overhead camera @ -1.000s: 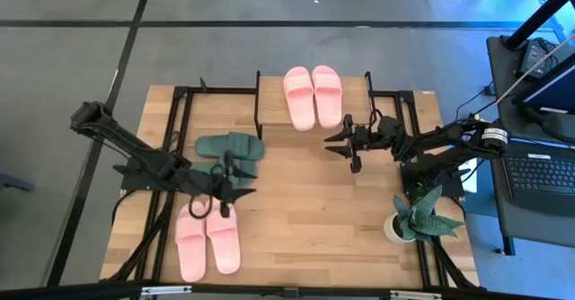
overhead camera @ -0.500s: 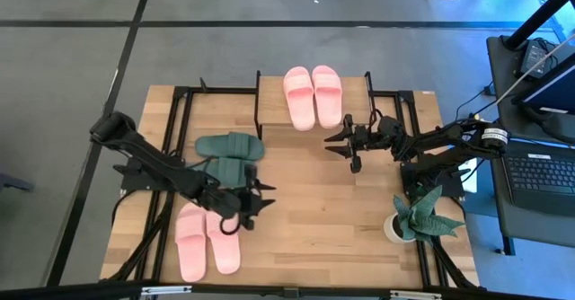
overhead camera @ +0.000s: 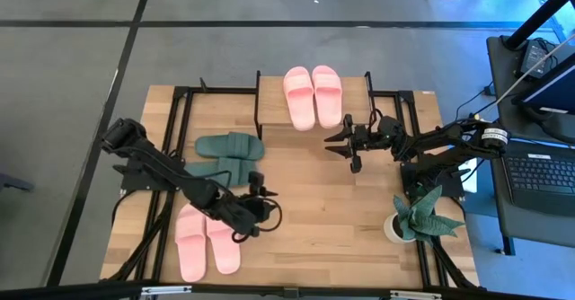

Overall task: Pick and place slides into the shelf
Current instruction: Put the green slipper under the shelf

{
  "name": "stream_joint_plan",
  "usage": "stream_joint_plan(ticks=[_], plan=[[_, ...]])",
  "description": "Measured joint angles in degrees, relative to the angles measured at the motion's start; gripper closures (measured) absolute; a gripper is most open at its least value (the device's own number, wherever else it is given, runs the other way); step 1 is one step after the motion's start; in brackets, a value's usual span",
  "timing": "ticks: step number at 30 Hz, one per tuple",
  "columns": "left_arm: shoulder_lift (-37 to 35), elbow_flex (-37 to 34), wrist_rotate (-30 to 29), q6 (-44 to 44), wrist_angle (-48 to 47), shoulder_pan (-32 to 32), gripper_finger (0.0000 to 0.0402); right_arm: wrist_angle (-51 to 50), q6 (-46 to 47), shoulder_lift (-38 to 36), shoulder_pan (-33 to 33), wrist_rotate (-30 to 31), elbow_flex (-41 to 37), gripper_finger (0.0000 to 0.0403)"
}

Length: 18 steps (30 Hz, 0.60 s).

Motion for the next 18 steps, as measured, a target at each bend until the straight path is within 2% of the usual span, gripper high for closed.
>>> stream_joint_plan(ticks=[5, 9, 14, 18], plan=[[0.47, 1.96, 0.13, -5.53, -7.39, -0.31, 0.0237, -0.02, 0.0, 0.0, 0.0, 0.02, 0.0, 0.0286], [0.47, 2.93, 0.29, -12.73, -20.32, -0.55, 0.0237, -0.5, 0.23, 0.0, 0.0, 0.0, 0.0, 0.0286], [0.46, 3.15, 5.01, -28.66, -36.29, -0.36, 0.0237, -0.68, 1.53, 0.0, 0.0, 0.0, 0.0, 0.0286], [0.44, 3.15, 5.41, -38.77, -47.33, -0.5, 0.0237, -0.66, 1.53, 0.0, 0.0, 0.0, 0.0, 0.0286]])
